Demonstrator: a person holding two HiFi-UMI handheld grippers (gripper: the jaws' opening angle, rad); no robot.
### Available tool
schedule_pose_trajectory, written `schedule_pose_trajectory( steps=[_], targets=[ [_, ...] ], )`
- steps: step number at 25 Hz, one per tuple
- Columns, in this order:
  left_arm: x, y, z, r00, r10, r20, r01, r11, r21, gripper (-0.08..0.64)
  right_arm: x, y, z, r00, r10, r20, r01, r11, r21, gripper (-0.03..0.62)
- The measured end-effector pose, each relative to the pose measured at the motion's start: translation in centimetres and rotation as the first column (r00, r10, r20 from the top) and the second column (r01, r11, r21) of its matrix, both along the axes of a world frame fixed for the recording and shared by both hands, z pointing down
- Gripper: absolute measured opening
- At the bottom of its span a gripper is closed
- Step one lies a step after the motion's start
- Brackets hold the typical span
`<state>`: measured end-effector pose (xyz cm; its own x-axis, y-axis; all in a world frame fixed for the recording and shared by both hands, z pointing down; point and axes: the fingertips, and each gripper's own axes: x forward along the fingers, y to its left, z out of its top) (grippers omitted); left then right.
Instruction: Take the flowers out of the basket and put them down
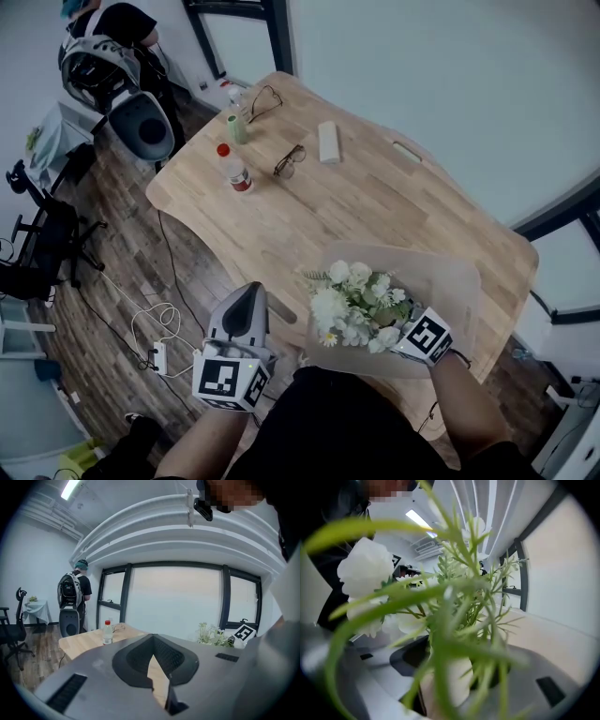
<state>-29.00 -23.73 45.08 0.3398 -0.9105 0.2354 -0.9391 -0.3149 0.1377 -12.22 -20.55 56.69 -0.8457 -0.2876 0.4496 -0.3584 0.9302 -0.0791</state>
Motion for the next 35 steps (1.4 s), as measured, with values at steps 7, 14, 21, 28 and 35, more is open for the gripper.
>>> schedule_pose_trajectory(
  steps=[7, 14, 21, 28, 35],
  targets=[
    [-0.2, 0.3, -0.8, 1.0, -0.006, 0.002, 0.006, 1.0, 0.017, 0.005, 0.1, 0.2, -2.1, 0.999, 0.013, 0.053, -0.014, 1.0, 0.007, 0.27],
    [0.5, 0.8, -1.8, 1.0, 0.012, 0.001, -0.012, 0.999, 0.038, 0.005, 0.9, 0.3, -4.5, 0.997, 0.038, 0.063, -0.041, 0.998, 0.042, 0.27],
    [1.6, 0.5, -3.1, 0.999, 0.047, 0.001, -0.047, 0.996, 0.07, 0.005, 1.8, -0.1, -7.2, 0.993, 0.081, 0.082, -0.089, 0.992, 0.093, 0.27],
    [3.1, 0.3, -4.6, 0.994, 0.1, 0.03, -0.103, 0.988, 0.117, 0.005, 2.8, -0.4, -10.1, 0.983, 0.119, 0.138, -0.135, 0.984, 0.115, 0.27],
    [4.8, -0.6, -6.1, 0.986, 0.163, 0.044, -0.168, 0.975, 0.148, 0.005, 4.6, -1.0, -13.3, 0.96, 0.179, 0.215, -0.21, 0.969, 0.132, 0.27]
  ],
)
